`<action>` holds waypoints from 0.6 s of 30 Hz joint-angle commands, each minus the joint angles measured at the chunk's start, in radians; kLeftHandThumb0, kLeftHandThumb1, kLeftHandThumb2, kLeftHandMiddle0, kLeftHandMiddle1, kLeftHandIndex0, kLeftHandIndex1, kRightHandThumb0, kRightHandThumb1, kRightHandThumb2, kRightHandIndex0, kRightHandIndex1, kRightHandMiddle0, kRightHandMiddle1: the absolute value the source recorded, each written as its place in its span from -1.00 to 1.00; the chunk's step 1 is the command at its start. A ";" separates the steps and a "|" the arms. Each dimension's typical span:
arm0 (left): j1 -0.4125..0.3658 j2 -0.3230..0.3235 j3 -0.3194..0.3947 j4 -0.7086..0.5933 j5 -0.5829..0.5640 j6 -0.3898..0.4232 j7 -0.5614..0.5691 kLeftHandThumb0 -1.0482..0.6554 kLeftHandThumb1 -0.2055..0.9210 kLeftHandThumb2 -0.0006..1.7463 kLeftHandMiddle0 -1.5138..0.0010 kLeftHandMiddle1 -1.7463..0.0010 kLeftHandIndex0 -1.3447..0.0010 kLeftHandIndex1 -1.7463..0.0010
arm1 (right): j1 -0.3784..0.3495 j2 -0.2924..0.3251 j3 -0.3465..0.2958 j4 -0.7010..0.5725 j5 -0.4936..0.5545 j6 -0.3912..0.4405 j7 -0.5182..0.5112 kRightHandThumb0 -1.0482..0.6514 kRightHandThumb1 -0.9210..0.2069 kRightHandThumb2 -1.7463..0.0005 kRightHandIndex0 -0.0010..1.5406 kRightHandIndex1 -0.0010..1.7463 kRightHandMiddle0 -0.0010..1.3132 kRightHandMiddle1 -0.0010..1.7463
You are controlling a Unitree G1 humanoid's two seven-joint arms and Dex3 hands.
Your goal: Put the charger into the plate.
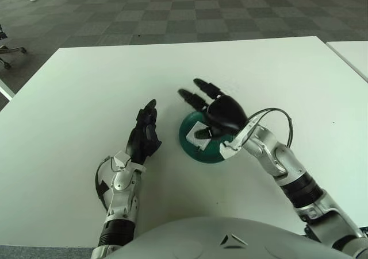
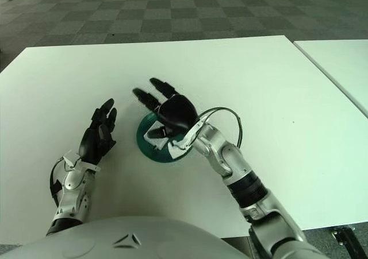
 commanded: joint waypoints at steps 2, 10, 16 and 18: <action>0.074 0.005 -0.001 0.041 -0.009 0.028 -0.010 -0.89 1.00 0.18 0.82 1.00 1.00 0.38 | 0.146 0.056 -0.173 -0.142 0.277 0.111 0.040 -1.00 -1.00 0.16 -1.00 -1.00 -1.00 -1.00; 0.097 0.008 -0.002 0.026 -0.013 0.023 -0.017 -0.89 1.00 0.18 0.82 1.00 1.00 0.38 | 0.308 0.137 -0.292 -0.266 0.454 0.213 0.020 -1.00 -1.00 0.02 -1.00 -1.00 -1.00 -1.00; 0.115 0.011 -0.002 0.016 -0.019 0.017 -0.026 -0.89 1.00 0.18 0.82 1.00 1.00 0.38 | 0.377 0.157 -0.379 -0.149 0.574 0.030 -0.063 -1.00 -1.00 -0.20 -1.00 -1.00 -1.00 -1.00; 0.121 0.012 -0.001 0.015 -0.021 0.014 -0.029 -0.89 1.00 0.18 0.82 1.00 1.00 0.38 | 0.388 0.167 -0.392 -0.124 0.611 -0.012 -0.073 -1.00 -1.00 -0.25 -1.00 -1.00 -0.99 -0.99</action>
